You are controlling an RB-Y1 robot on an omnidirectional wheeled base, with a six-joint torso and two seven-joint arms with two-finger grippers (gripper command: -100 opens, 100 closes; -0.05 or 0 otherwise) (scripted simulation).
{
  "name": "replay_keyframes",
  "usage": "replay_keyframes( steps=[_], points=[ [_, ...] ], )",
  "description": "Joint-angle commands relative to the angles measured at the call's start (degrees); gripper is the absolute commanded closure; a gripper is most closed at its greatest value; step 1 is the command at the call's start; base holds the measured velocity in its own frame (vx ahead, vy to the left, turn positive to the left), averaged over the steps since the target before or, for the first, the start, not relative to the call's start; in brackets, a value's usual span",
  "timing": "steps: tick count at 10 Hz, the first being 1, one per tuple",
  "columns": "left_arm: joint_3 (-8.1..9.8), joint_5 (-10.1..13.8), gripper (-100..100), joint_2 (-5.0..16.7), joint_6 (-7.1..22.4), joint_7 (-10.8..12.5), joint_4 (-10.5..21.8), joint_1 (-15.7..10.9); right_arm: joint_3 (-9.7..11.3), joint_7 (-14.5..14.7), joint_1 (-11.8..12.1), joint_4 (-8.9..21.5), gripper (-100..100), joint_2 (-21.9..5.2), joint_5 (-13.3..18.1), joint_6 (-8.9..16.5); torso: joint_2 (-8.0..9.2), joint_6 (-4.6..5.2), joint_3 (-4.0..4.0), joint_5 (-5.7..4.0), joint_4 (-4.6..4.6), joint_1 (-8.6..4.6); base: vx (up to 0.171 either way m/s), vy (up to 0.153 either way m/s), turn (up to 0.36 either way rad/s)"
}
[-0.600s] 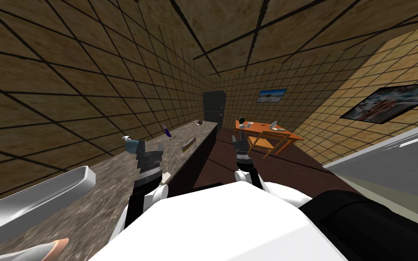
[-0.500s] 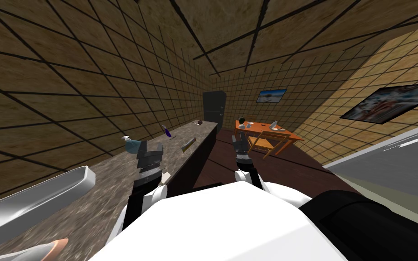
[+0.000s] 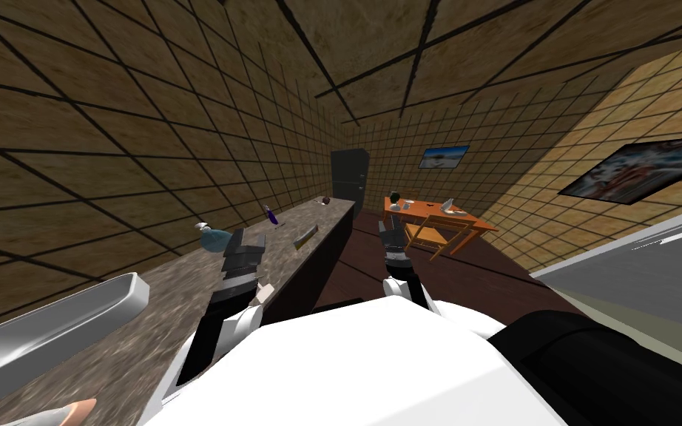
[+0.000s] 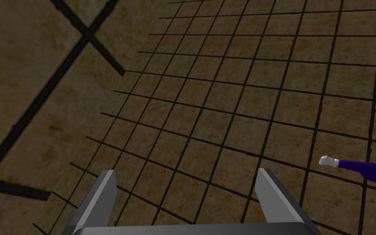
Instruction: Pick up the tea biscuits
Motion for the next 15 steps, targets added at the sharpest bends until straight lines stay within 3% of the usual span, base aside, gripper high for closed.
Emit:
replay_keyframes(
  steps=[1, 2, 3, 4, 7, 8, 11, 12, 13, 14, 15],
  points=[
    [1.74, 1.92, -100, 2.83, 2.86, 1.83, 0.05, -0.15, 0.0, 0.0, 0.0, 0.0, 0, 0.0, 0.0, 0.0, 0.0, 0.0, 0.0, 0.0, 0.0, 0.0, 0.054, -0.064, 0.027],
    [1.74, 1.92, -100, 2.83, 3.69, 1.83, 0.05, -0.15, 0.0, 0.0, 0.0, 0.0, 0, 0.0, 0.0, 0.0, -0.04, 0.0, -0.03, -0.01, -0.01, -0.04, 0.034, -0.055, 0.01],
    [2.92, 3.25, -100, 4.42, 6.0, 3.03, -0.03, -0.32, 0.0, 0.0, 0.0, 0.0, 0, 0.0, 0.0, 0.0, 0.0, 0.0, -0.01, -0.01, -0.01, -0.03, 0.031, -0.057, 0.014],
    [2.92, 3.25, -100, 4.42, 6.25, 3.03, -0.03, -0.32, 0.0, 0.0, 0.0, 0.0, 0, 0.0, 0.0, 0.0, 0.01, 0.0, 0.01, -0.01, 0.0, -0.04, 0.026, -0.04, 0.012],
    [5.59, 6.24, -100, 7.45, 11.37, 5.73, -0.3, -0.7, 0.0, 0.0, 0.0, 0.0, 0, 0.0, 0.0, 0.0, 0.03, 0.0, 0.01, 0.0, 0.0, 0.01, 0.033, -0.047, 0.016],
    [5.59, 6.24, -100, 7.45, 12.01, 5.73, -0.3, -0.7, 0.0, 0.0, 0.0, 0.0, 0, 0.0, 0.0, 0.0, 0.01, 0.0, 0.0, 0.0, 0.0, 0.01, 0.043, -0.047, 0.011],
    [8.59, 9.6, -100, 10.32, 17.19, 8.74, -0.66, -1.08, 0.0, 0.0, 0.0, 0.0, 0, 0.0, 0.0, 0.0, 0.01, 0.0, 0.0, -0.01, 0.0, -0.04, 0.038, -0.064, 0.017],
    [8.59, 9.6, -100, 10.32, 18.45, 8.74, -0.66, -1.08, 0.0, 0.0, 0.0, 0.0, 0, 0.0, 0.0, 0.0, 0.0, 0.0, 0.0, -0.02, 0.0, -0.08, 0.032, -0.053, 0.019],
    [10.17, 11.38, -100, 11.75, 20.28, 10.32, -0.85, -1.27, 0.0, 0.0, 0.0, 0.0, 0, 0.0, 0.0, 0.0, 0.02, 0.0, 0.01, -0.01, 0.0, -0.03, 0.044, -0.064, 0.024],
    [10.17, 11.38, -100, 11.75, 21.87, 10.32, -0.85, -1.27, 0.0, 0.0, 0.0, 0.0, 0, 0.0, 0.0, 0.0, -0.02, 0.0, -0.01, -0.02, 0.0, -0.06, 0.043, -0.053, 0.015],
    [11.78, 13.23, -100, 13.19, 23.98, 11.94, -1.04, -1.42, 0.0, 0.0, 0.0, 0.0, 0, 0.0, 0.0, 0.0, -0.01, 0.0, -0.01, -0.01, -0.01, -0.03, 0.04, -0.064, 0.016]
  ],
)
